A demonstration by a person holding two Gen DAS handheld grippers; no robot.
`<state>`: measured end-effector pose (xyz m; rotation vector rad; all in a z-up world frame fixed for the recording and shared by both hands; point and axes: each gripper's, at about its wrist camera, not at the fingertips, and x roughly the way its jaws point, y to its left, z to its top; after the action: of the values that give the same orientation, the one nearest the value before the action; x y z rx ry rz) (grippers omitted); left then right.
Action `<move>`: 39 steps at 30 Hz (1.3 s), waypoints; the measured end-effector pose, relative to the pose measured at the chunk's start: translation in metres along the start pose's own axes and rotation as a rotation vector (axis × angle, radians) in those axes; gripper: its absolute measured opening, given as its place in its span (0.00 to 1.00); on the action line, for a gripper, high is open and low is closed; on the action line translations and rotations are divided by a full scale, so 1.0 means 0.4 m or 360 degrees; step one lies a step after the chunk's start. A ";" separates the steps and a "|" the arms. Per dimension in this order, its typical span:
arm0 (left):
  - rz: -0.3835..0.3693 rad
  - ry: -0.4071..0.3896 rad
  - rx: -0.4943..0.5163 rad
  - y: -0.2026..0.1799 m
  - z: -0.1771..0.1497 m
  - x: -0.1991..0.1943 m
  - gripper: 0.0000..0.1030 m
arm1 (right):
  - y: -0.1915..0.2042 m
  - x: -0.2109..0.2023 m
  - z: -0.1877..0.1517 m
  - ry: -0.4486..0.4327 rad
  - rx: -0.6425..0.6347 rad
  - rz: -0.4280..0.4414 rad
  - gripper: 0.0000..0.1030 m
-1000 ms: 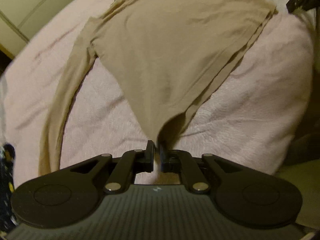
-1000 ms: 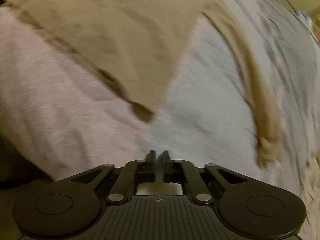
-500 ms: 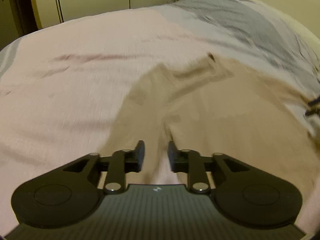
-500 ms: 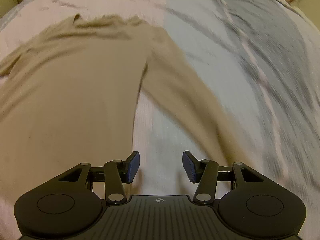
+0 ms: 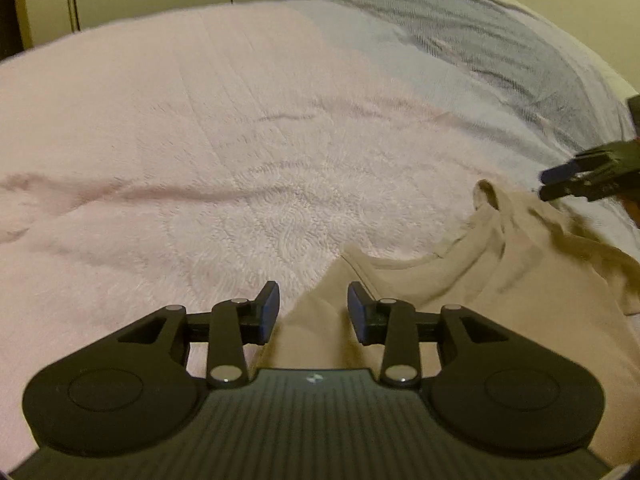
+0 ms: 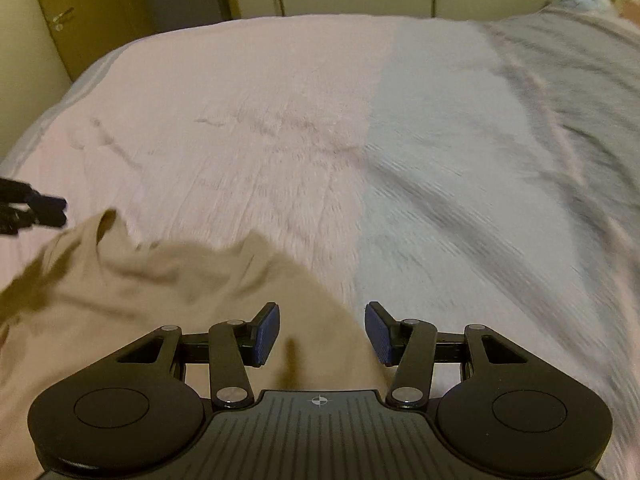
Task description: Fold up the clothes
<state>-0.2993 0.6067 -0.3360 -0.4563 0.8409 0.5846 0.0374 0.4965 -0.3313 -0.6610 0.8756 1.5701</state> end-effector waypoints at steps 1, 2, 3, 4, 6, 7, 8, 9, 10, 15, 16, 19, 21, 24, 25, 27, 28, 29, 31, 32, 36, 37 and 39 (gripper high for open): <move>-0.0044 0.0020 -0.0019 0.010 0.009 0.019 0.32 | -0.008 0.025 0.010 0.0023 0.0008 0.0039 0.50; -0.0105 0.0043 -0.0041 0.018 0.015 0.036 0.32 | -0.015 0.051 0.020 0.0047 0.0017 0.0079 0.50; -0.0155 0.0067 -0.0051 0.020 0.014 0.049 0.32 | -0.022 0.077 0.029 0.0071 0.0026 0.0119 0.50; -0.0202 0.0090 -0.0059 0.022 0.014 0.062 0.30 | -0.025 0.095 0.033 0.0075 0.0045 0.0155 0.50; -0.0224 0.0097 -0.0001 0.013 0.012 0.079 0.10 | -0.028 0.122 0.038 0.0072 0.0080 0.0236 0.49; -0.0216 0.0077 0.0032 0.008 0.012 0.080 0.00 | -0.027 0.132 0.039 0.0068 0.0092 0.0283 0.38; -0.0190 0.0042 0.0046 0.007 0.010 0.077 0.01 | -0.021 0.137 0.040 0.0065 0.0075 0.0308 0.21; -0.0172 -0.0005 0.0038 0.007 0.007 0.067 0.01 | -0.015 0.141 0.040 0.0061 0.0055 0.0330 0.02; -0.0155 -0.0053 0.0030 0.007 0.003 0.055 0.01 | -0.008 0.134 0.038 0.0041 0.0031 0.0331 0.02; -0.0027 -0.0285 0.0102 -0.020 -0.021 -0.019 0.01 | 0.004 0.048 0.015 -0.0212 0.0009 0.0206 0.02; 0.0017 -0.0266 0.0134 -0.028 -0.026 -0.003 0.01 | 0.005 0.035 0.009 -0.0257 -0.0008 0.0190 0.02; 0.0150 -0.0206 0.0232 -0.050 -0.040 0.048 0.02 | 0.016 0.073 -0.004 -0.0212 -0.0027 0.0070 0.02; 0.0248 -0.0142 0.0311 -0.070 -0.050 0.104 0.05 | 0.027 0.123 -0.012 -0.0136 -0.0013 -0.0021 0.02; 0.0326 -0.0150 0.0307 -0.091 -0.042 0.115 0.09 | 0.032 0.148 -0.015 -0.0077 0.0069 -0.0096 0.06; 0.0341 -0.0180 0.0266 -0.087 -0.037 0.098 0.11 | 0.032 0.145 -0.013 -0.0068 0.0102 -0.0110 0.20; 0.0447 -0.0267 0.0159 -0.065 -0.027 0.058 0.18 | 0.029 0.101 -0.008 -0.0126 0.0162 -0.0177 0.47; 0.0505 -0.0295 0.0086 -0.049 -0.025 0.033 0.20 | 0.026 0.067 -0.011 -0.0195 0.0175 -0.0225 0.50; 0.0526 -0.0325 -0.0002 -0.030 -0.029 -0.003 0.19 | 0.023 0.032 -0.014 -0.0224 0.0189 -0.0255 0.50; 0.0526 -0.0354 -0.0152 0.000 -0.042 -0.076 0.18 | 0.022 -0.041 -0.036 -0.0244 0.0208 -0.0251 0.50; 0.0504 -0.0338 -0.0169 -0.004 -0.056 -0.112 0.18 | 0.025 -0.080 -0.055 -0.0236 0.0213 -0.0212 0.50; 0.0304 -0.0223 -0.0044 -0.121 -0.170 -0.236 0.14 | 0.087 -0.214 -0.174 -0.0122 0.0208 -0.0067 0.50; 0.0239 -0.0179 -0.0045 -0.162 -0.212 -0.258 0.13 | 0.115 -0.237 -0.211 -0.0090 0.0201 -0.0060 0.50; 0.0112 -0.0091 -0.0046 -0.246 -0.296 -0.301 0.13 | 0.192 -0.283 -0.305 -0.0001 0.0174 -0.0075 0.50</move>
<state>-0.3657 0.4273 -0.2956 -0.4358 0.7972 0.6728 -0.0241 0.3278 -0.2948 -0.5989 0.9322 1.4698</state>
